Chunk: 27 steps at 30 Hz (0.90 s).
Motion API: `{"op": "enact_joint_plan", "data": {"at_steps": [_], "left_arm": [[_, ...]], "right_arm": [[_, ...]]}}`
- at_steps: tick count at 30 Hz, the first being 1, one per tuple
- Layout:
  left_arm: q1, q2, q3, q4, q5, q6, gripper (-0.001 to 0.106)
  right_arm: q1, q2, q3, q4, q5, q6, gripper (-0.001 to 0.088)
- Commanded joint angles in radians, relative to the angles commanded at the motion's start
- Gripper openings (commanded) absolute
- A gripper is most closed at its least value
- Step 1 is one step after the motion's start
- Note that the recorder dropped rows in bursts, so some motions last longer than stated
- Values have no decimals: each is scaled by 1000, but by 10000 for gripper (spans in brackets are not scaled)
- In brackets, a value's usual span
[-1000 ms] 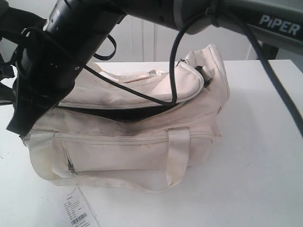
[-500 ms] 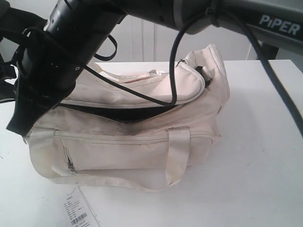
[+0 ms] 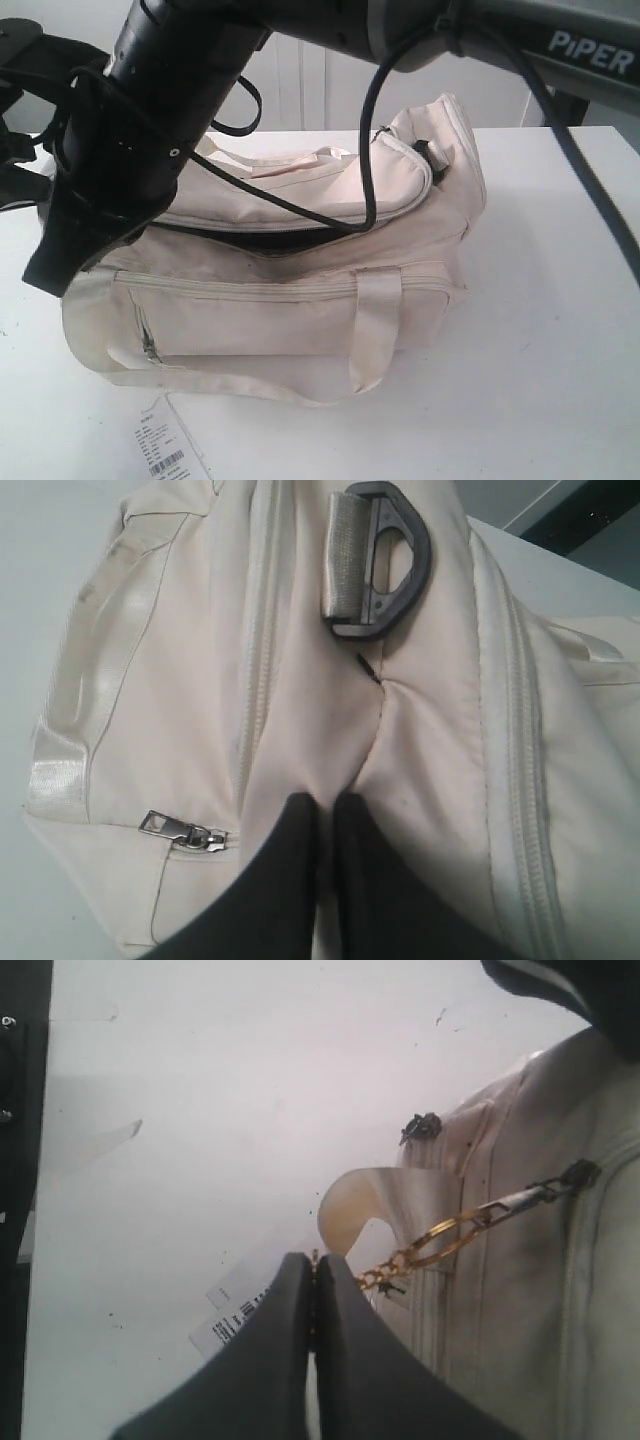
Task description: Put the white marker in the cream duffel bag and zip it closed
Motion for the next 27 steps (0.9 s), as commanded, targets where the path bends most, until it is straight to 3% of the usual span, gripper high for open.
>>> {"op": "enact_joint_plan", "data": {"at_steps": [27], "left_arm": [[0, 0, 0, 0, -4, 8, 0]], "right_arm": [[0, 0, 0, -72, 59, 54, 0]]}}
